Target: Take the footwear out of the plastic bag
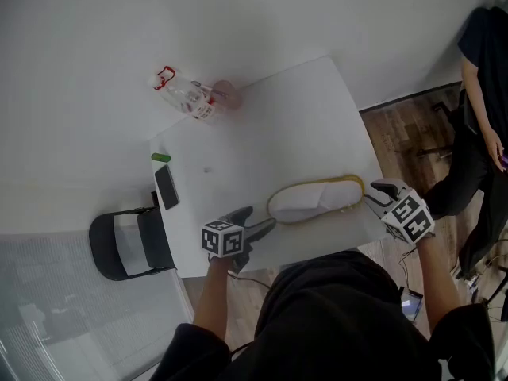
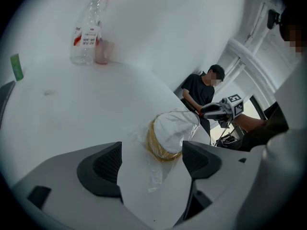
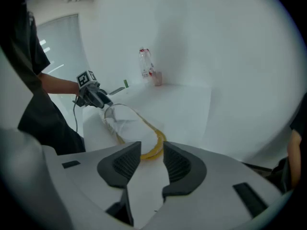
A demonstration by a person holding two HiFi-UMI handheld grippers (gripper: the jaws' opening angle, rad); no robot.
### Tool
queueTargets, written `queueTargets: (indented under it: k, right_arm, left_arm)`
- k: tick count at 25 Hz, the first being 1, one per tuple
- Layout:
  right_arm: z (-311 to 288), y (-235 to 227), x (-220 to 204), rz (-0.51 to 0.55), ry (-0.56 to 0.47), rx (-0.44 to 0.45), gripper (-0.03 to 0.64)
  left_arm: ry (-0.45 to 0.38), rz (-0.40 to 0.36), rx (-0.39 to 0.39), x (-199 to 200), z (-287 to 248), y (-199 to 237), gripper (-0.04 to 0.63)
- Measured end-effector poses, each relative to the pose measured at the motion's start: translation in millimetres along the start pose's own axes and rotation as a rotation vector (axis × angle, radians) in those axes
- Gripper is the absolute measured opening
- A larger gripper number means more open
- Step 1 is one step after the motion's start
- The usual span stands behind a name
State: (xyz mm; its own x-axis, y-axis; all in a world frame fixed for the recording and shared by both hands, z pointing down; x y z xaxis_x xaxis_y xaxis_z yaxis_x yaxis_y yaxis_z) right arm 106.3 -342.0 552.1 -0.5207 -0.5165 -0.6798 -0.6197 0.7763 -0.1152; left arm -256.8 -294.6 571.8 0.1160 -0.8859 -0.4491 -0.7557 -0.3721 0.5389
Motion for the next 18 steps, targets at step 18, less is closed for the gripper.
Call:
queueTargets:
  k: [18]
  right_arm:
    - [-32, 17, -6, -0.161, 0.007, 0.094, 0.242]
  left_arm:
    - [0.626, -0.533, -0.29, 57, -95, -39, 0.402]
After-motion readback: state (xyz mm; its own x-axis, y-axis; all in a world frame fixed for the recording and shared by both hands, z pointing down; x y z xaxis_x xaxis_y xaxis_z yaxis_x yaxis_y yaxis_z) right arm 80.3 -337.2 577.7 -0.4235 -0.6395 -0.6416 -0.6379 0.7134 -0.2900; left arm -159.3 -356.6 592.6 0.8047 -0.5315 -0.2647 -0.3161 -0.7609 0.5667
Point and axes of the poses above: the fingertips, and each gripper's own axes: z backward along the fingers, y to its left, x out of its top, the point moved 7 cm from there along z, backward along the fingers, and after that the axes turned 4 degrees about -x, right-handed, at the moved point
